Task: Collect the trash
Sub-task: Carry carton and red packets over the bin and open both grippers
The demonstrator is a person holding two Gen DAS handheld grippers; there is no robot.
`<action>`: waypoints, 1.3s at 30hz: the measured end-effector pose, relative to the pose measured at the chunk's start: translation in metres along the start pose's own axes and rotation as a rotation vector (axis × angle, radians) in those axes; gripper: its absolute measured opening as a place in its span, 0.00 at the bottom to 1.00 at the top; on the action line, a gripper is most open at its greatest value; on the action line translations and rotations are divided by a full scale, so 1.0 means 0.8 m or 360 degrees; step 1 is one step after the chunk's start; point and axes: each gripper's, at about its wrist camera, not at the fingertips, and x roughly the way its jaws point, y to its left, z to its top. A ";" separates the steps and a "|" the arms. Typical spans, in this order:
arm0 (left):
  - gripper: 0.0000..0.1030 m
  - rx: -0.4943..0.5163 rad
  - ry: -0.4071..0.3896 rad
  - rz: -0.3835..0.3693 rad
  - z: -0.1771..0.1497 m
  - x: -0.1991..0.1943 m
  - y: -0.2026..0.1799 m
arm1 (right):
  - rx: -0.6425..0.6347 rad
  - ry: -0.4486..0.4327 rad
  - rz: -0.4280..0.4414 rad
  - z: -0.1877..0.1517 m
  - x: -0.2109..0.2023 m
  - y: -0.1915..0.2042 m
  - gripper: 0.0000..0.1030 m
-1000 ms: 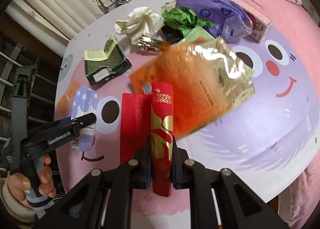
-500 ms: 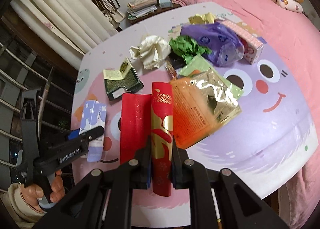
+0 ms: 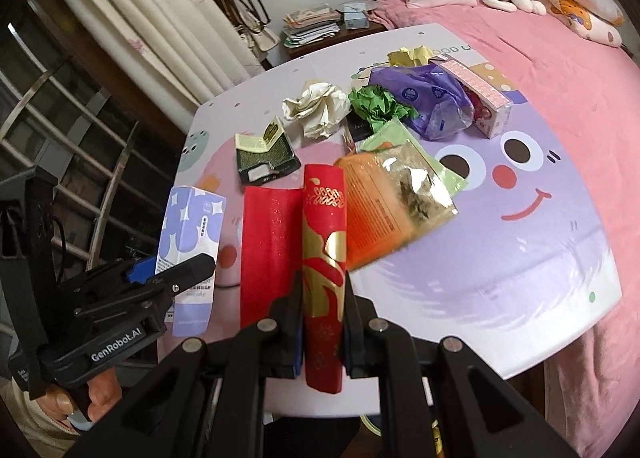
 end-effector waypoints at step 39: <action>0.35 -0.0183 0.0521 0.0119 -0.372 0.212 -0.166 | 0.0068 0.0618 0.0056 -0.367 0.168 -0.216 0.13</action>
